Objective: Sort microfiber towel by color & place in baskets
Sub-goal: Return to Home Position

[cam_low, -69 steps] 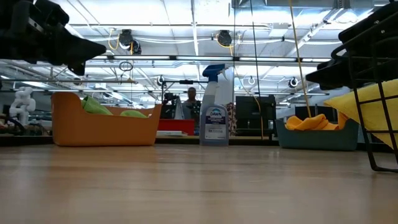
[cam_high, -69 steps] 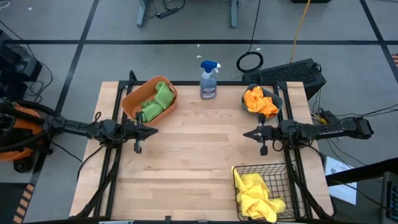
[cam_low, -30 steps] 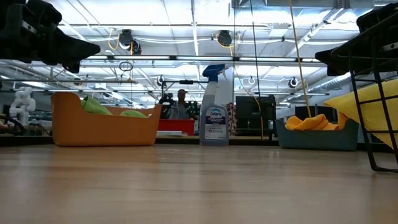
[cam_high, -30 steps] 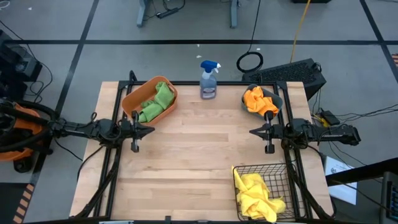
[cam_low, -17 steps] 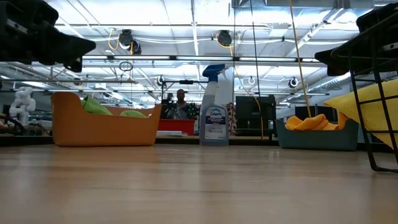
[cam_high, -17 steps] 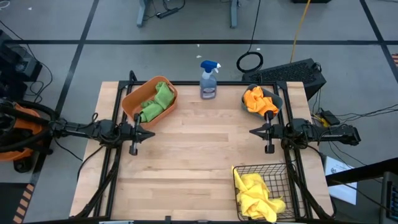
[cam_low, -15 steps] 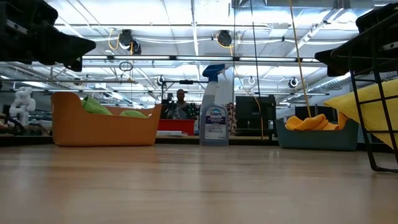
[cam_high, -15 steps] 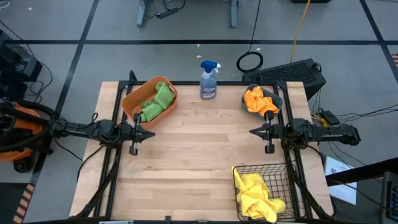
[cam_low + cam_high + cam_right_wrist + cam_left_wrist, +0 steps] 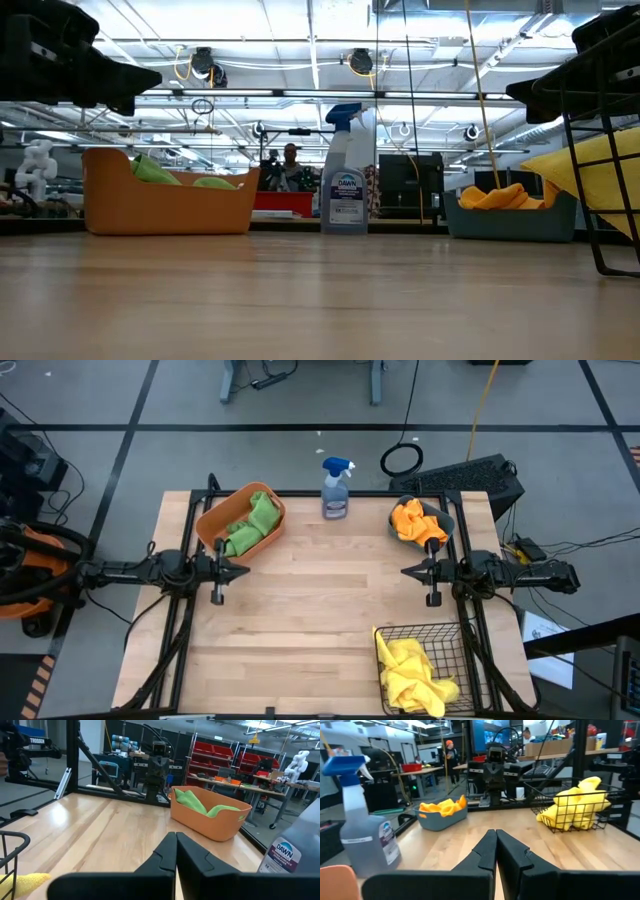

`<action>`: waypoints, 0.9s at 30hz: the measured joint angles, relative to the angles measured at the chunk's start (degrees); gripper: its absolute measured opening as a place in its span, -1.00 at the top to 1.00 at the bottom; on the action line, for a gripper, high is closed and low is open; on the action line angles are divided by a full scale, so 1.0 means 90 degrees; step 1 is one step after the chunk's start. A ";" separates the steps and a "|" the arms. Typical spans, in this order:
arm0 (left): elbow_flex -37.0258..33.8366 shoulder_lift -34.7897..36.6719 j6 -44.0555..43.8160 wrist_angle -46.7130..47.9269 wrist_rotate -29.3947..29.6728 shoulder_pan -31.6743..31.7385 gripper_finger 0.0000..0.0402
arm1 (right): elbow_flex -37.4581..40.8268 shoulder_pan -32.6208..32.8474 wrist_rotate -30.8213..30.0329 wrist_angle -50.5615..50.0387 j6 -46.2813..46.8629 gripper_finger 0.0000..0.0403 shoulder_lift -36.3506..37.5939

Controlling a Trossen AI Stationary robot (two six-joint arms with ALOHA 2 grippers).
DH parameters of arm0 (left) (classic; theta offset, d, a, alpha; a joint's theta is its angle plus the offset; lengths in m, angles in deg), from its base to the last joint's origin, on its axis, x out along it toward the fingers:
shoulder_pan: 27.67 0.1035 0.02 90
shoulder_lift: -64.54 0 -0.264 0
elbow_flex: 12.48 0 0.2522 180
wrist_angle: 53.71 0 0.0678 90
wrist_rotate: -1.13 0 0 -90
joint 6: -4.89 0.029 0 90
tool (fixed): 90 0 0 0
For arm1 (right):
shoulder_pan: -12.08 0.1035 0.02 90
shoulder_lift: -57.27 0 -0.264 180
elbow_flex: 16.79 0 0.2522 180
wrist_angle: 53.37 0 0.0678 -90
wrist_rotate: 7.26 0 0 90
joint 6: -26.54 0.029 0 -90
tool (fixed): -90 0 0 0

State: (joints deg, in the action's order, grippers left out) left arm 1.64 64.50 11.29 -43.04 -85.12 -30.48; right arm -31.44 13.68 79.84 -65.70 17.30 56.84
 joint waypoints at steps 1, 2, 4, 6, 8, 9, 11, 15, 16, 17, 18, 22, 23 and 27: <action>0.0000 0.0000 -0.0046 0.0026 -0.0073 0.0041 0.94 | 0.0000 0.0001 0.0001 0.0001 0.0000 1.00 0.0000; 0.0000 0.0000 -0.0145 0.0065 -0.0117 0.0066 0.94 | 0.0000 -0.0001 0.0001 0.0002 0.0000 1.00 0.0000; 0.0000 0.0000 -0.0328 0.0100 -0.0243 0.0092 0.94 | 0.0000 0.0000 -0.0002 0.0002 0.0000 1.00 0.0000; 0.0000 0.0000 -0.0475 0.0131 -0.0359 0.0091 0.94 | 0.0000 0.0000 -0.0002 0.0002 0.0000 1.00 0.0000; -0.0002 0.0000 -0.0505 0.0111 -0.0414 0.0091 0.94 | 0.0000 0.0001 -0.0002 0.0002 0.0000 1.00 0.0000; -0.0002 0.0000 -0.0499 0.0102 -0.0410 0.0091 0.94 | 0.0000 0.0000 -0.0002 0.0002 0.0000 1.00 0.0000; -0.0002 0.0000 -0.0412 0.0144 -0.0376 0.0103 0.94 | 0.0000 -0.0002 -0.0002 0.0002 0.0000 1.00 0.0000; -0.0005 -0.0011 -0.0478 0.0203 -0.0274 0.0105 0.94 | 0.0000 0.0001 -0.0002 0.0002 0.0000 1.00 0.0000; -0.0005 -0.0012 -0.0514 0.0208 -0.0274 0.0105 0.94 | 0.0000 0.0001 -0.0002 0.0003 0.0000 1.00 0.0000; -0.0005 -0.0012 -0.0565 0.0210 -0.0275 0.0105 0.94 | 0.0000 0.0000 -0.0002 0.0003 0.0000 1.00 0.0000; -0.0005 -0.0012 -0.0622 0.0213 -0.0274 0.0105 0.94 | 0.0000 0.0000 -0.0002 0.0004 0.0000 1.00 0.0000; -0.0005 -0.0012 -0.0813 0.0223 -0.0272 0.0105 0.94 | 0.0000 0.0001 -0.0002 0.0004 0.0000 1.00 0.0000; -0.0005 -0.0012 -0.0821 0.0223 -0.0270 0.0105 0.94 | 0.0000 -0.0001 -0.0002 0.0004 0.0000 1.00 0.0000; -0.0007 -0.0012 -0.0830 0.0216 -0.0270 0.0105 0.94 | 0.0000 0.0000 -0.0002 0.0003 0.0000 1.00 0.0000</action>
State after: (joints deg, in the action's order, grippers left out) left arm 1.58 64.39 3.81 -41.10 -87.55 -29.54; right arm -31.44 13.67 79.83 -65.67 17.30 56.84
